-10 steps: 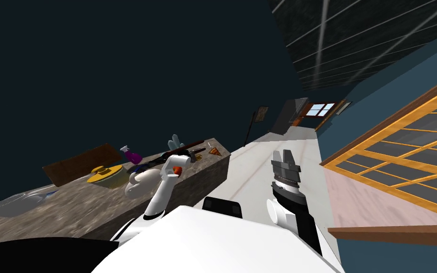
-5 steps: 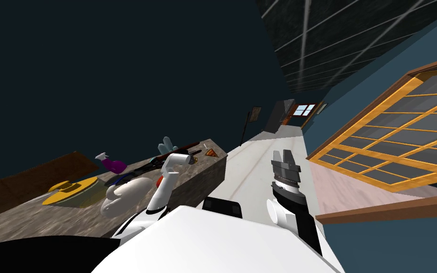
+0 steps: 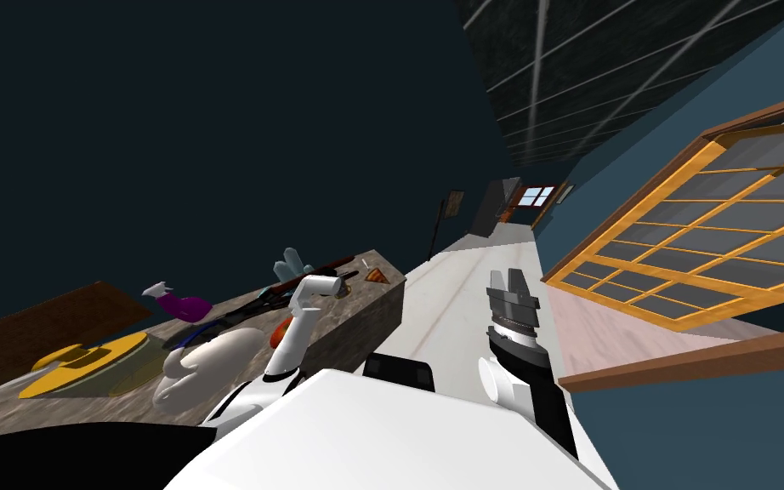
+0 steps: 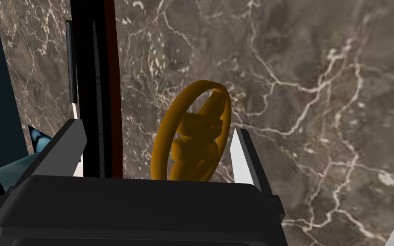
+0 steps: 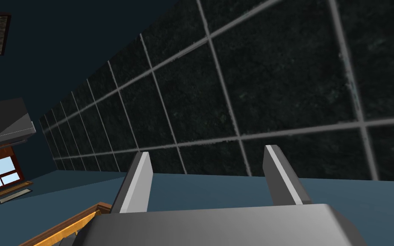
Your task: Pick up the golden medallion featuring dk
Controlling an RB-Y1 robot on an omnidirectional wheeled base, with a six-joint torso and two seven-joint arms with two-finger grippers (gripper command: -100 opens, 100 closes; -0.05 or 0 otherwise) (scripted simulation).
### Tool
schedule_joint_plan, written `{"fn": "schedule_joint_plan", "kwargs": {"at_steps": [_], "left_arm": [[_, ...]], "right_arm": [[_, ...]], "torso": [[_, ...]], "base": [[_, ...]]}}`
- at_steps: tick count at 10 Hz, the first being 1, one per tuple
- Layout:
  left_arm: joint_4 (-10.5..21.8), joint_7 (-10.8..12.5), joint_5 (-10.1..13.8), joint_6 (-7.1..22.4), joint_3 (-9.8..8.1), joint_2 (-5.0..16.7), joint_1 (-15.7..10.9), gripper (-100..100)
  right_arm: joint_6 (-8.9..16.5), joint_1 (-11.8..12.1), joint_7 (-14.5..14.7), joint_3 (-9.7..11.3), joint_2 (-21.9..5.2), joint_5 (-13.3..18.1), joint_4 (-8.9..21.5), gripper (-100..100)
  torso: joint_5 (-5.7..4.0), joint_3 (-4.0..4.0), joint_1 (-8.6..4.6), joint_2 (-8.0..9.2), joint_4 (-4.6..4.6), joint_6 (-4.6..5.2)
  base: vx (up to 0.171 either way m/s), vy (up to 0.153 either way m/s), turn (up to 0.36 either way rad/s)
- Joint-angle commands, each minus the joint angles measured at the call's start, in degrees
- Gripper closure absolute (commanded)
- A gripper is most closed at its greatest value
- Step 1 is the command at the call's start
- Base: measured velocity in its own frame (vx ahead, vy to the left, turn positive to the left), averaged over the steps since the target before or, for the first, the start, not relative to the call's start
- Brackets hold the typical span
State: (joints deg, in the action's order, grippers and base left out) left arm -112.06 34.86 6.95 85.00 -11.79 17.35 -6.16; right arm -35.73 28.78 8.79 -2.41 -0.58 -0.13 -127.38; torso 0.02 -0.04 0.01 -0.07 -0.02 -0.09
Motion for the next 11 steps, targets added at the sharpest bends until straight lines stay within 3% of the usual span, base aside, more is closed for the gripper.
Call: {"fn": "schedule_joint_plan", "kwargs": {"at_steps": [1,3,4,5,9,10,11], "left_arm": [[1.79,0.40,-1.03,-1.54,0.16,-0.59,-0.43,-100],[3.98,0.84,-2.26,-3.17,0.36,-1.28,-1.08,-100],[3.34,0.61,-1.76,-2.64,0.21,-0.99,-0.87,-100],[3.46,0.66,-1.82,-2.82,0.22,-1.03,-0.89,100],[3.50,0.65,-1.78,-2.70,0.24,-1.05,-0.86,100],[3.51,0.65,-1.77,-2.68,0.25,-1.06,-0.85,0],[1.79,0.40,-1.03,-1.54,0.16,-0.59,-0.43,100]], "right_arm": [[0.00,0.00,0.00,0.00,0.00,0.00,0.00,0],[0.00,0.00,0.00,0.00,0.00,0.00,0.00,0],[0.00,0.00,0.00,0.00,0.00,0.00,0.00,0],[0.00,0.01,0.00,0.00,0.00,0.00,0.00,0],[0.00,0.01,0.00,0.00,0.00,0.00,0.00,0],[0.00,0.01,0.00,0.00,0.00,0.00,0.00,0],[0.00,0.01,0.00,0.00,0.00,0.00,0.00,0]], "torso": [[0.00,0.00,0.00,0.00,0.00,0.00],[0.02,0.04,0.10,0.07,0.02,-0.01],[0.03,0.04,0.10,0.06,0.02,-0.02],[0.01,0.02,0.02,0.03,0.01,-0.03],[-0.03,0.03,-0.08,0.02,0.04,-0.04],[-0.04,0.04,-0.10,0.03,0.05,-0.04],[-0.04,0.05,-0.10,0.04,0.05,-0.05]], "base": [[-0.023,0.045,-0.083],[-0.023,0.047,-0.069],[-0.007,0.021,-0.013],[0.000,0.000,0.000],[0.000,0.000,0.000],[0.000,0.000,0.000],[0.015,-0.032,0.085]]}}
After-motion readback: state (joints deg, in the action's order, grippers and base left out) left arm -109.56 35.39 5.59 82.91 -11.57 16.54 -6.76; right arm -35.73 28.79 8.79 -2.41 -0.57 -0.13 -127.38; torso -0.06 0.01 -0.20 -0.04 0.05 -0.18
